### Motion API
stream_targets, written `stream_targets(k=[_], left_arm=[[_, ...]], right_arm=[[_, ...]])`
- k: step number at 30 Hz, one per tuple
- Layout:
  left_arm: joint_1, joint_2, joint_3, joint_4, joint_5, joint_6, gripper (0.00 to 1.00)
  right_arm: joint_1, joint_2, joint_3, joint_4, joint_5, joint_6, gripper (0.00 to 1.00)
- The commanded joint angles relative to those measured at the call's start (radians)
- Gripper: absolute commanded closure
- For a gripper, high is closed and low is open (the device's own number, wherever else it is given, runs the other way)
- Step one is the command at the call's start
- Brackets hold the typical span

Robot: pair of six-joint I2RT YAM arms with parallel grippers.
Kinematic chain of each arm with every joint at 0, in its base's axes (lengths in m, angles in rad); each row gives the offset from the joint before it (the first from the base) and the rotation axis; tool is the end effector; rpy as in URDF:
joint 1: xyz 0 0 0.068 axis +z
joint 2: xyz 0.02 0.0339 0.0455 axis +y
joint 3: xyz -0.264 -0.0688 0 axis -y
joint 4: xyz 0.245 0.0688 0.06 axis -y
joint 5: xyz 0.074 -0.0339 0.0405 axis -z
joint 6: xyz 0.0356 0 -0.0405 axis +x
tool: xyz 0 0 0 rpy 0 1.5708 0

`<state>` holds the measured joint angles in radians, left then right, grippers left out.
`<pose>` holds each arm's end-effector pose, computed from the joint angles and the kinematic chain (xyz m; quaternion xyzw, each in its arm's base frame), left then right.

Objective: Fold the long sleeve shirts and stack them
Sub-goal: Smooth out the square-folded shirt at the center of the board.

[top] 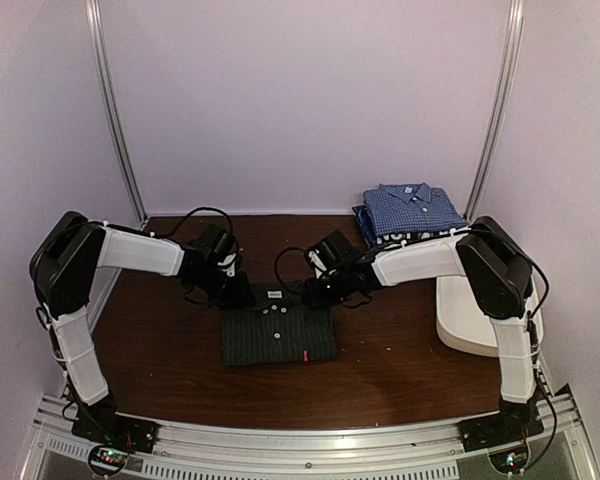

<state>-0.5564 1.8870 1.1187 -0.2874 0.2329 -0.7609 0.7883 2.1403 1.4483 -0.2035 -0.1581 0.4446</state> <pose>0.3128 -0.2042 0.1428 -0.0686 0.9585 -0.2437 0.1313 0.3186 0.3284 0.1405 -0.1866 0.9223 0.2517 0.2264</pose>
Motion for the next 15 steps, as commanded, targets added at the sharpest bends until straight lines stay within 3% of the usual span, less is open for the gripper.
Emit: stream_targets(k=[1,10,15], left_arm=[[0.047,0.017,-0.032,0.025,-0.010,0.000,0.67],[0.206,-0.022,-0.031,-0.043,-0.046,0.104,0.67],[0.207,-0.033,0.052,-0.071,-0.002,0.155,0.67]], right_arm=[[-0.008,0.009,-0.017,-0.024,-0.008,0.009,0.62],[-0.001,-0.113,0.003,-0.065,0.001,-0.021,0.54],[-0.010,-0.204,-0.031,-0.091,0.029,-0.033,0.51]])
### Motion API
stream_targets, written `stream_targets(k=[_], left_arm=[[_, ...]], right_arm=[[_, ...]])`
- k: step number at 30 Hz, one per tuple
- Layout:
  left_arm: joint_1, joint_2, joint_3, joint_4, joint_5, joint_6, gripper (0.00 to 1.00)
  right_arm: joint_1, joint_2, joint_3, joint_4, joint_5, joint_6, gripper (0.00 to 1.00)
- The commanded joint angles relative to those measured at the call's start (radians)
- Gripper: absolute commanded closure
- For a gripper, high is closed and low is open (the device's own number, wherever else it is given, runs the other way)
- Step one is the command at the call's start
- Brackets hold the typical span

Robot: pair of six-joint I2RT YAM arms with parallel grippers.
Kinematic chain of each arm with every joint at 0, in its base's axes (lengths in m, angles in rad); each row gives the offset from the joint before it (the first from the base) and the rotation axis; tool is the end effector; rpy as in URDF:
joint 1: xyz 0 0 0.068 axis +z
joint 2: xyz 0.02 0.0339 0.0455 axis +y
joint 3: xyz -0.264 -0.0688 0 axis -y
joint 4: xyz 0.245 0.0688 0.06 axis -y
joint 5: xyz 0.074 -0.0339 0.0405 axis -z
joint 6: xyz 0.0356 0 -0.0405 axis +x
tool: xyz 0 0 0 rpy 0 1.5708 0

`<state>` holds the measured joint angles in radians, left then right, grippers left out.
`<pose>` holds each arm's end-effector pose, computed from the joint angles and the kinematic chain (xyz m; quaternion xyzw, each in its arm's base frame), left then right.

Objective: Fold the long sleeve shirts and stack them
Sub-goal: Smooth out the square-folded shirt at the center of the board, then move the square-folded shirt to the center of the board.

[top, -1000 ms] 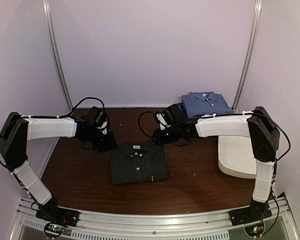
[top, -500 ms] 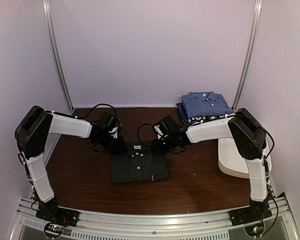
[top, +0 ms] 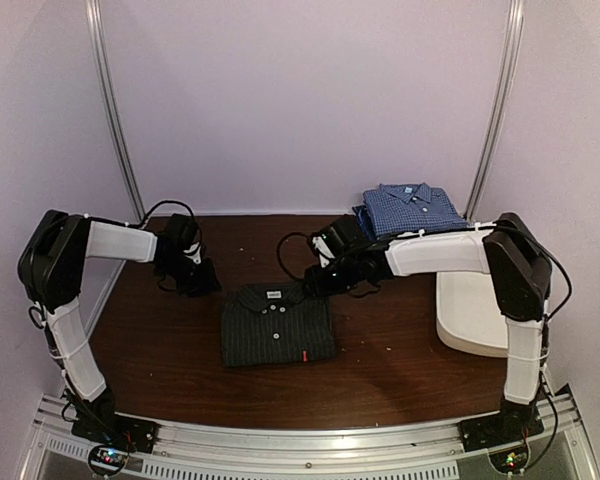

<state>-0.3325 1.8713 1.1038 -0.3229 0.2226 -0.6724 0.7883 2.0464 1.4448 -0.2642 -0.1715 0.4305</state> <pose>0.3437 -0.1270 0.1423 -0.1372 0.9558 -0.2084 0.1552 0.3112 0.3216 0.1759 -0.1955 0.9149 0.2628 0.2360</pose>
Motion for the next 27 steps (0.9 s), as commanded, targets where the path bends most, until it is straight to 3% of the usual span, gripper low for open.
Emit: stream_targets(k=[1,7,12,20,27], left_arm=[[-0.027,-0.032,0.082,-0.044,0.004,0.069,0.66],[-0.127,-0.123,0.179,-0.115,-0.052,0.044,0.65],[-0.288,-0.114,0.244,-0.127,-0.035,0.005,0.65],[-0.502,0.059,0.369,-0.119,0.065,-0.033,0.64],[-0.601,0.240,0.483,-0.129,0.131,-0.009,0.64]], right_arm=[[-0.012,-0.133,-0.041,-0.030,0.048,-0.021,0.51],[-0.032,-0.271,-0.143,-0.032,0.069,-0.020,0.49],[-0.053,-0.379,-0.215,-0.041,0.126,-0.007,0.49],[-0.087,-0.530,-0.318,-0.036,0.228,0.030,0.46],[-0.094,-0.610,-0.379,-0.020,0.251,0.050,0.32]])
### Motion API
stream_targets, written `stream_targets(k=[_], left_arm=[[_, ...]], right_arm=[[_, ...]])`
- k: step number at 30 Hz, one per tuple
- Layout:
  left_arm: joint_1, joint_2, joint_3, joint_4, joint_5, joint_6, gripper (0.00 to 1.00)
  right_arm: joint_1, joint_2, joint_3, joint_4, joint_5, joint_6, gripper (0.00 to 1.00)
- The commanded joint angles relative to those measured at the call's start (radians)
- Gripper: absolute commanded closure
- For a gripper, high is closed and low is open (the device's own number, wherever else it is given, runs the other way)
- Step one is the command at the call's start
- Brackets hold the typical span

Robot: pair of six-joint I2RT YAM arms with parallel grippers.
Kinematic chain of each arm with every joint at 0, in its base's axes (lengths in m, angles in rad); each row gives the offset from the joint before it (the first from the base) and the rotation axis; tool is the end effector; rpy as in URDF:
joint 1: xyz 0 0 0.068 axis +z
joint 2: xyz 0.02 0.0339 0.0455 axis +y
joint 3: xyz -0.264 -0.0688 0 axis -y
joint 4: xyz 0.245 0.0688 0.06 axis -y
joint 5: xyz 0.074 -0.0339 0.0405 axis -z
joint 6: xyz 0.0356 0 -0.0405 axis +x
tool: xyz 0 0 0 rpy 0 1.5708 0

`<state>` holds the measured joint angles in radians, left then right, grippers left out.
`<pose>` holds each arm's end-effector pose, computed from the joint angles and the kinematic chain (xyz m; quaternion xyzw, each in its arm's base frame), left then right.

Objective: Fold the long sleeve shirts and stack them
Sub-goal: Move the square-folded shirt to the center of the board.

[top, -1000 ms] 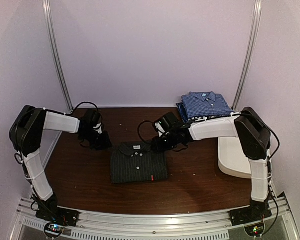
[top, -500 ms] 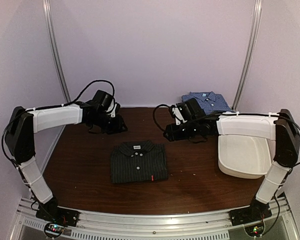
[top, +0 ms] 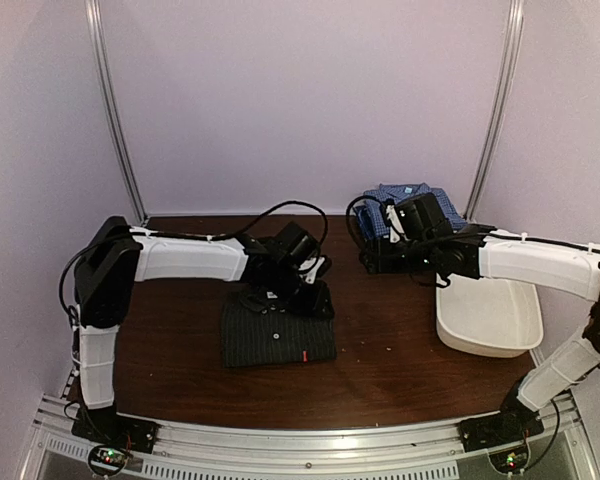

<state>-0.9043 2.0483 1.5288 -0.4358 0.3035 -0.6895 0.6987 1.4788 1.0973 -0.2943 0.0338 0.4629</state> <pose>0.2674 -0.3572 0.1903 0.1465 0.9317 -0.3148 0.1062 0.2542 0.2120 0.2723 -0.0988 0.8960 0.2247 0.3701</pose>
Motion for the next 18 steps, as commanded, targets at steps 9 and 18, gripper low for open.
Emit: stream_targets(k=[9,18], left_arm=[[-0.050,0.153,0.049,-0.047,-0.004,0.000,0.64],[0.036,0.020,-0.218,-0.034,-0.087,0.004,0.64]], right_arm=[[-0.008,-0.051,-0.051,0.005,0.047,0.020,0.30],[-0.025,-0.010,-0.036,0.019,0.044,0.007,0.29]])
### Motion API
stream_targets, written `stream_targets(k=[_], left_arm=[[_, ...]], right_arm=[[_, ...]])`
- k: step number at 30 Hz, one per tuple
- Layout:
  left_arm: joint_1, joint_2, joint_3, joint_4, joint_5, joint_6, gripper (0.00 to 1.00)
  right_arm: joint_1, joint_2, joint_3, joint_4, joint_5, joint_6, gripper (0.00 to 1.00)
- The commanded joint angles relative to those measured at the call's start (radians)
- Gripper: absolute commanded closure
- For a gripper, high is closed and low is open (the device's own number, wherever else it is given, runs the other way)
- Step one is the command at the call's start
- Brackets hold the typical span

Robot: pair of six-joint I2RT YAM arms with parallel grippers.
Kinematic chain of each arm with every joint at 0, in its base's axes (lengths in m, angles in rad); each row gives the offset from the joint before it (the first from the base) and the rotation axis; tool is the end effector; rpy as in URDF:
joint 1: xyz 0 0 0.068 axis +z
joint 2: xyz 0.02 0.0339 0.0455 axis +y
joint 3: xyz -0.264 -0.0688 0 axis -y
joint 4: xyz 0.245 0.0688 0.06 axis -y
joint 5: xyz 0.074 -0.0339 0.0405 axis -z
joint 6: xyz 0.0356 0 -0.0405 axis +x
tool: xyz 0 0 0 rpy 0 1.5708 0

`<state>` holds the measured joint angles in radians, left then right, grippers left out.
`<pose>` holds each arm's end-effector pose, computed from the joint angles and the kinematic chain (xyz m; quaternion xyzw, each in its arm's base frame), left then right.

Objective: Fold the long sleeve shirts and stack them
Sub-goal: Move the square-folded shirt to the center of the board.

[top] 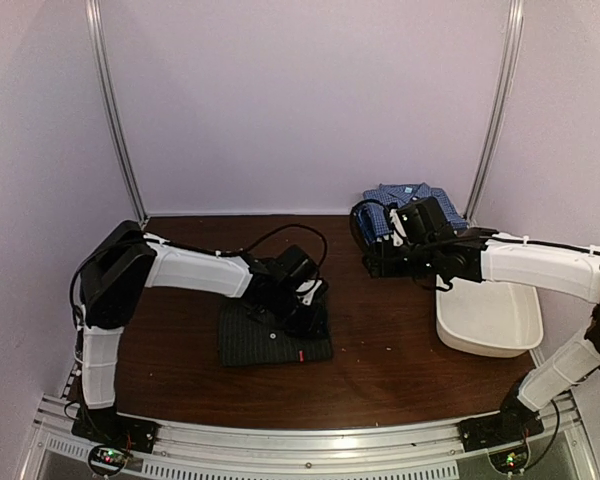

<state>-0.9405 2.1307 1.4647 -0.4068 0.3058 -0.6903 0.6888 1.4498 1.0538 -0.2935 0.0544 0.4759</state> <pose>0.2515 -0.3630 0.1382 0.1568 0.9457 -0.2785 0.0595 0.2497 0.2031 0.2667 -0.0845 0.9003 0.2140 0.3696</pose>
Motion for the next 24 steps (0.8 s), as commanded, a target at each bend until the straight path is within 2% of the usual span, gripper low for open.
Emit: stream_targets(k=[1,9,14,18,24], left_arm=[[0.086,-0.090,-0.189,-0.061,-0.104,0.010,0.64],[0.245,-0.297,-0.479,-0.035,-0.137,0.045,0.64],[0.332,-0.379,-0.551,-0.030,-0.151,0.079,0.64],[0.326,-0.405,-0.520,-0.032,-0.105,0.116,0.64],[0.246,-0.394,-0.488,-0.052,-0.026,0.143,0.64]], right_arm=[[-0.018,0.026,0.012,0.020,0.022,-0.008,0.29],[-0.038,0.084,0.050,0.033,0.001,-0.023,0.28],[-0.042,0.124,0.071,0.040,-0.021,-0.027,0.28],[-0.042,0.136,0.073,0.045,-0.033,-0.025,0.27],[-0.043,0.129,0.060,0.044,-0.023,-0.024,0.27]])
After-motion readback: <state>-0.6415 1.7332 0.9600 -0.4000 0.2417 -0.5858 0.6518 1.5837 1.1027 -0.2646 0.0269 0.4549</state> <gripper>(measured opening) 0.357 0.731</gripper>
